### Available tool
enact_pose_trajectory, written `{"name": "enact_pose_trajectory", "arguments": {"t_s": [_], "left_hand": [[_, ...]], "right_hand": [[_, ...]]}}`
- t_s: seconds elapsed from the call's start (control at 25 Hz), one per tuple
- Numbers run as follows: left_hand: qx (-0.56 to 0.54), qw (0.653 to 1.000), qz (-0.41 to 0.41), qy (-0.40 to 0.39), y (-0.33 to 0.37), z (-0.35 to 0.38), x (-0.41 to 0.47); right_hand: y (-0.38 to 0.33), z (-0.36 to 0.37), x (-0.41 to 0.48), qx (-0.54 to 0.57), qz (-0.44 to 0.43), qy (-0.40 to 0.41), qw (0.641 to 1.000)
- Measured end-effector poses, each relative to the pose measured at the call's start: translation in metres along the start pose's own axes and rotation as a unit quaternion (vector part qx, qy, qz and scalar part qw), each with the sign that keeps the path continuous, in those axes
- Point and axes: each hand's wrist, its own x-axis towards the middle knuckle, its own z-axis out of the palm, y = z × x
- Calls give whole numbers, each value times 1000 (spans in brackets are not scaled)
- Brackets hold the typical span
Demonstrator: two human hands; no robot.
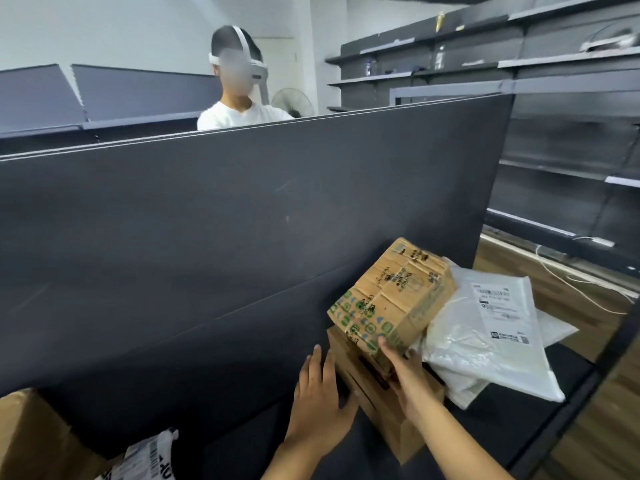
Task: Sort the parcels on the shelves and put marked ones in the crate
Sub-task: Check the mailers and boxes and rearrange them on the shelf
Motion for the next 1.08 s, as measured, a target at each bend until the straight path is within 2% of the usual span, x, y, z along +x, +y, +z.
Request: {"name": "enact_pose_trajectory", "arguments": {"t_s": [0.2,0.4,0.56,0.68,0.8,1.08], "left_hand": [[13,999,-51,3,-30,-15,-7],[-36,997,-70,24,-43,-19,-16],[-169,981,-67,67,-34,-36,-24],[-262,961,-44,75,-20,-55,-28],[-314,943,-27,110,-10,-64,-34],[-334,929,-88,131,-24,-67,-62]], "right_hand": [[-10,22,24,94,-41,51,993],[-1,25,13,99,-15,21,995],[10,29,-23,-14,-117,11,993],[5,35,-58,-122,-200,-22,972],[7,45,-85,-207,-214,-77,952],[19,66,-120,-309,-236,-84,918]]}}
